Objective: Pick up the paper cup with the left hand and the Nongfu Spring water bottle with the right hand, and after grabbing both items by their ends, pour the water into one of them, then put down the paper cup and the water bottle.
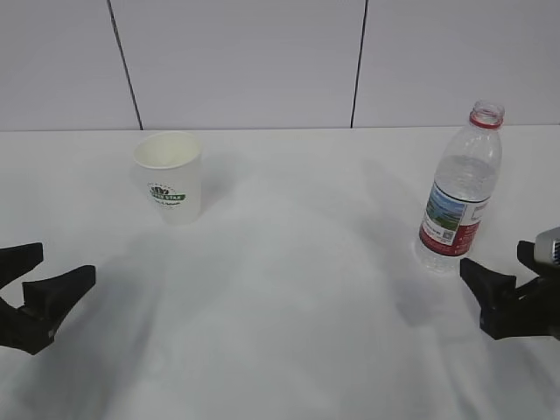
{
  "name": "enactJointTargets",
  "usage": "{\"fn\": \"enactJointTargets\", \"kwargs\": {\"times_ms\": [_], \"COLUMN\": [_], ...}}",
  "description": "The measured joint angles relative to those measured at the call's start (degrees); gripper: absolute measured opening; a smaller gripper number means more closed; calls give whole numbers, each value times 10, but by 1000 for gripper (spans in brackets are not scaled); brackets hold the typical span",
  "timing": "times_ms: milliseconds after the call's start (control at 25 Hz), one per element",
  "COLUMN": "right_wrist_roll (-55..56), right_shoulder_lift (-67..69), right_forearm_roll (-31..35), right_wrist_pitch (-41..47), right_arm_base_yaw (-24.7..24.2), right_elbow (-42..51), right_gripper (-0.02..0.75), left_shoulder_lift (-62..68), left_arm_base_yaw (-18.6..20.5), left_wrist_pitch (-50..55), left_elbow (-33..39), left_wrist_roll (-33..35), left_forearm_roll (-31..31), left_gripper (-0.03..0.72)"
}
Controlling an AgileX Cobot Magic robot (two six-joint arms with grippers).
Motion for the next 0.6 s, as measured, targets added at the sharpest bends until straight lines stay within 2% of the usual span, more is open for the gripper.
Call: {"fn": "enactJointTargets", "kwargs": {"times_ms": [600], "right_wrist_roll": [-1], "right_shoulder_lift": [94], "right_forearm_roll": [-1], "right_wrist_pitch": [0], "right_arm_base_yaw": [0], "right_elbow": [-93], "right_gripper": [596], "left_shoulder_lift": [0], "left_arm_base_yaw": [0], "left_wrist_pitch": [0], "left_elbow": [0], "left_wrist_roll": [0], "left_forearm_roll": [0], "left_gripper": [591]}}
